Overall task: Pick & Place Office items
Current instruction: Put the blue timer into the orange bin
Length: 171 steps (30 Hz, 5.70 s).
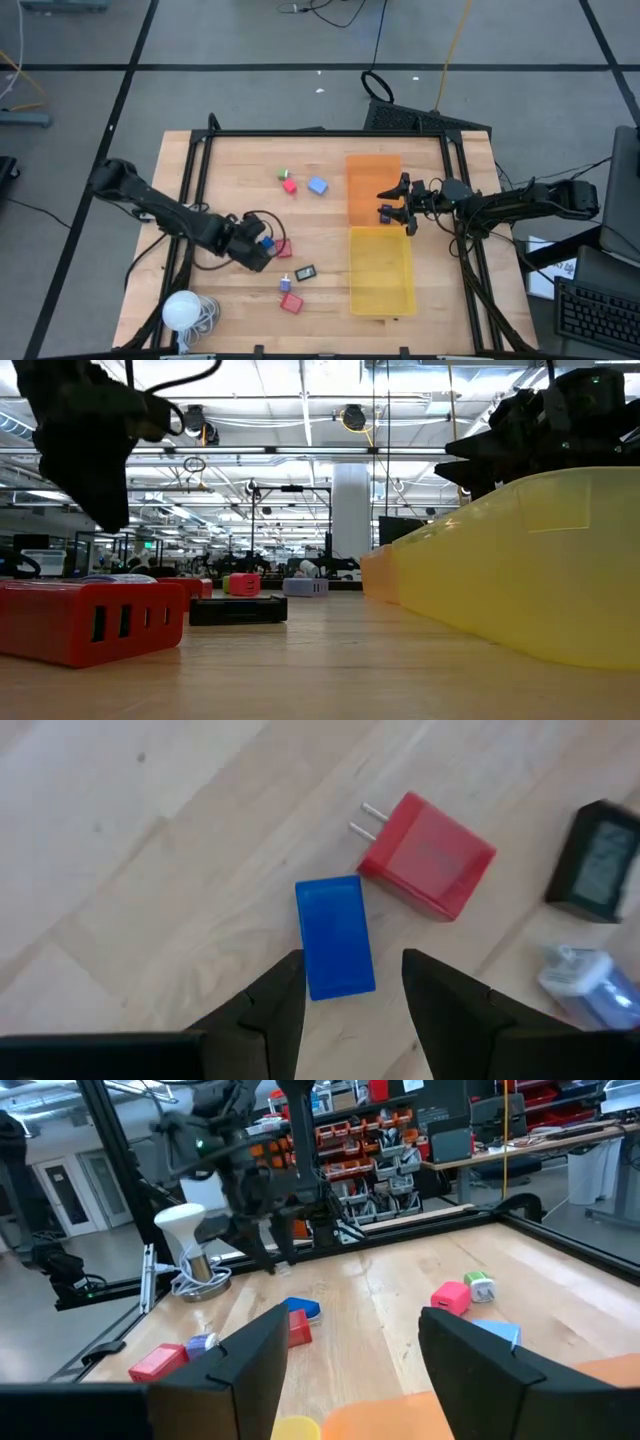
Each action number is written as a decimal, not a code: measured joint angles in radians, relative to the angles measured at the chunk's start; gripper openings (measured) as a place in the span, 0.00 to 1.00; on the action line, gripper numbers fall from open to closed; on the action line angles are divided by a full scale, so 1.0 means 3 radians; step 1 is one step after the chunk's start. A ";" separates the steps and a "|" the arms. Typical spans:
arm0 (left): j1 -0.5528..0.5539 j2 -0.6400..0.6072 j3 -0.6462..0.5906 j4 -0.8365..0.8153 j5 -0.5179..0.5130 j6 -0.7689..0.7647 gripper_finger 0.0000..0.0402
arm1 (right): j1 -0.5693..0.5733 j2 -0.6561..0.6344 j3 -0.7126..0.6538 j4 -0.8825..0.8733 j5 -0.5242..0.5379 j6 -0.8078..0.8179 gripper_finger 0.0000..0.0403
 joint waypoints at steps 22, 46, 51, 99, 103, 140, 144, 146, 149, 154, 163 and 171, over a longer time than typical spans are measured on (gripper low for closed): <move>0.0197 0.0752 0.0005 0.0172 0.0454 -0.0163 0.58 | 0.0000 0.0000 0.0000 -0.0006 0.0000 0.0028 0.52; 0.0127 0.0762 -0.0005 0.0180 0.0677 0.0325 0.63 | 0.0000 -0.0001 0.0000 -0.0055 0.0000 0.0024 0.52; 0.0104 0.0761 -0.0091 0.0304 0.0541 0.0377 0.63 | 0.0000 -0.0001 0.0000 -0.0055 0.0000 0.0024 0.52; 0.0121 0.0129 0.0039 0.0386 -0.0381 0.1084 0.39 | -0.0001 -0.0001 0.0000 -0.0020 0.0000 0.0024 0.51; 0.0150 0.0073 0.0163 0.0483 -0.0593 0.1265 0.40 | -0.0001 -0.0001 0.0000 -0.0016 0.0008 0.0024 0.51; 0.1227 0.0970 0.0258 0.4114 0.2044 0.1818 0.41 | 0.1388 0.0842 0.0815 -0.0034 0.1192 -0.1903 0.69; 0.1226 0.1015 0.0258 0.4094 0.2128 0.1752 0.41 | 0.1444 0.1166 0.1064 -0.0044 0.1226 -0.2154 0.71; 0.1223 0.1015 0.0257 0.4094 0.2131 0.1746 0.41 | 0.1442 0.1309 0.1178 -0.0039 0.1214 -0.2177 0.71; 0.1223 0.1014 0.0257 0.4090 0.2147 0.1711 0.41 | 0.1440 0.1472 0.1298 -0.0040 0.1106 -0.2206 0.69; 0.1223 0.1014 0.0257 0.4071 0.2215 0.1691 0.41 | 0.1441 0.1647 0.1420 -0.0034 0.1036 -0.2284 0.64; 0.1231 0.1013 0.0257 0.4003 0.2226 0.1708 0.41 | 0.1468 0.1635 0.1418 -0.0098 0.1036 -0.2357 0.44; 0.1234 0.1006 0.0257 0.3995 0.2278 0.1722 0.41 | 0.1520 0.1635 0.1408 -0.0139 0.0991 -0.2460 0.22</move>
